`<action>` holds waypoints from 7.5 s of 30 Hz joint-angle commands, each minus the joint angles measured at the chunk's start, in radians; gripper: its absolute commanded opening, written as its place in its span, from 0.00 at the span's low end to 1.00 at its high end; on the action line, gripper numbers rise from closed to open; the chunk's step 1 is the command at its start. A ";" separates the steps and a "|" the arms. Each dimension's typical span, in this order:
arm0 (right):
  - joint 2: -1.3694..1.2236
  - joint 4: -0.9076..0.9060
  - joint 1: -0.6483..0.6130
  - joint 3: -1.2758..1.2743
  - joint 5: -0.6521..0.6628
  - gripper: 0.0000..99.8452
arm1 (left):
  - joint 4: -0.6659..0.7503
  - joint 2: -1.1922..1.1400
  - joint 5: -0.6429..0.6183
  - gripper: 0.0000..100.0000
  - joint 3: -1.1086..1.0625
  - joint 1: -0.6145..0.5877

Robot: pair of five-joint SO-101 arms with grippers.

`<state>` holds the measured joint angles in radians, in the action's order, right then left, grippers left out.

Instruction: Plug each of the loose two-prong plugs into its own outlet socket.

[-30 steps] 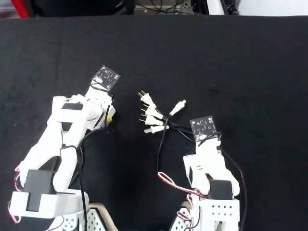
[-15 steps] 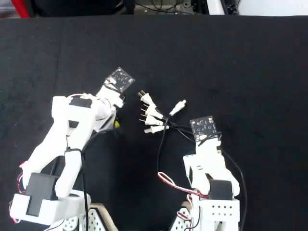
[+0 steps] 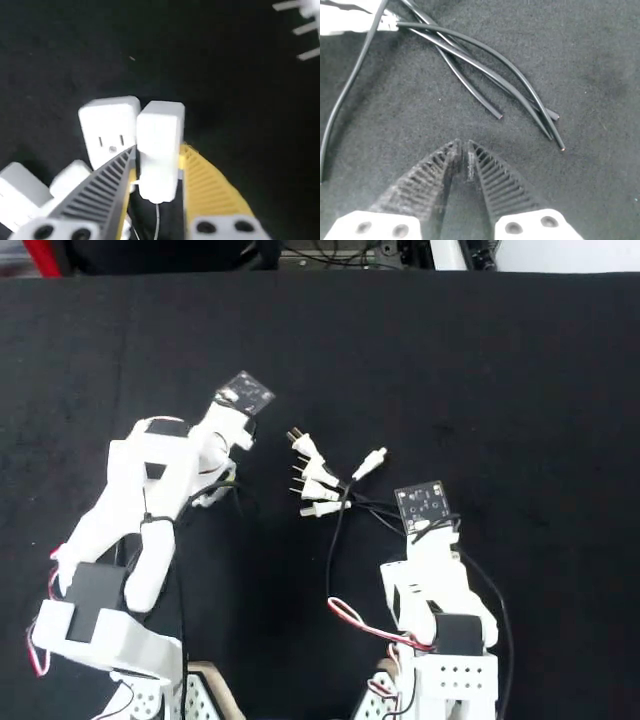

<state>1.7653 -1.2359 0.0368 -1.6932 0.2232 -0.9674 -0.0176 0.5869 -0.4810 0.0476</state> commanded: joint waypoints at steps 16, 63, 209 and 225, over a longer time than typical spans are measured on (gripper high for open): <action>0.010 -0.003 -0.002 0.002 -0.002 0.02 | -0.236 0.545 -0.009 0.03 -0.429 0.398; -0.110 0.109 -0.063 0.168 -0.091 0.02 | -0.491 1.732 0.021 0.24 -0.754 -0.228; -2.308 -0.497 0.020 1.962 -0.069 0.37 | -0.209 1.840 0.089 0.24 -1.218 -0.206; -2.341 -0.476 -0.084 2.126 -1.099 0.37 | -0.209 1.840 0.089 0.24 -1.218 -0.205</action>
<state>-0.6007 -1.7238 -0.0092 0.3690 -0.7449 -1.1960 1.8144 0.6667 -1.6809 -0.1657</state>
